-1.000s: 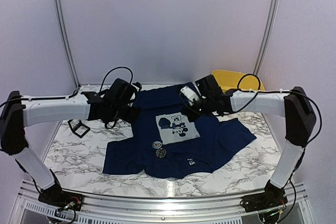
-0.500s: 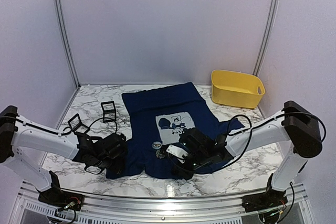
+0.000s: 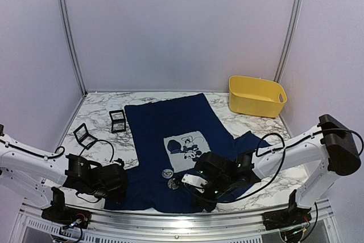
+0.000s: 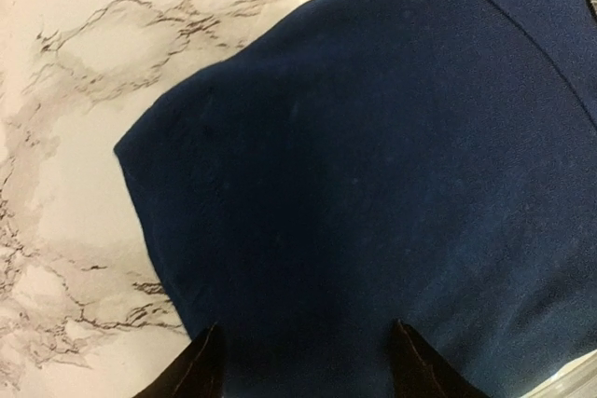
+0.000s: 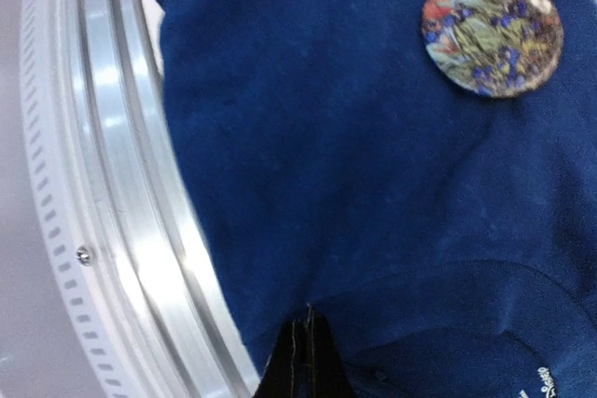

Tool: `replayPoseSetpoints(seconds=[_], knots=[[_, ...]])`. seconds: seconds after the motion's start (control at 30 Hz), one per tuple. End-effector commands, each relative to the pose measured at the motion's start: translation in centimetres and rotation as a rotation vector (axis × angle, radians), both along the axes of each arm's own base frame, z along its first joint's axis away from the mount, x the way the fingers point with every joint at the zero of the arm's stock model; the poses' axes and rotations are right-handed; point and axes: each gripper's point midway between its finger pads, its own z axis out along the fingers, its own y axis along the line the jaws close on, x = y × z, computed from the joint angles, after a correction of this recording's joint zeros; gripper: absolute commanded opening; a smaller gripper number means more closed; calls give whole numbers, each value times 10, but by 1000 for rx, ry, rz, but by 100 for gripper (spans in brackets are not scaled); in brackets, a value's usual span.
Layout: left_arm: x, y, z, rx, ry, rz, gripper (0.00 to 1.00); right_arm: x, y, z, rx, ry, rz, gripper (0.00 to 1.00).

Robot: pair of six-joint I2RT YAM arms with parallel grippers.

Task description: Pin the brooch onto the clothing

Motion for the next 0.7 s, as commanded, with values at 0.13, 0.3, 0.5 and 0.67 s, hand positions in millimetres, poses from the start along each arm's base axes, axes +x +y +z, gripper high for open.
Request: replayPoseSetpoints(seconds=[0.13,0.3,0.5,0.67], knots=[[7,31,37,84,-79,47,67,101,-7,67,85,-98,-286,0],[36,30,72,77,-251,104,69,223,-136,44,-113,-233,-828,0],[81,30,93,107,-420,186,74,294,-252,22,-213,-328,-1149,0],[112,28,79,-11,-457,225,74,316,-283,18,-209,-351,-1214,0]])
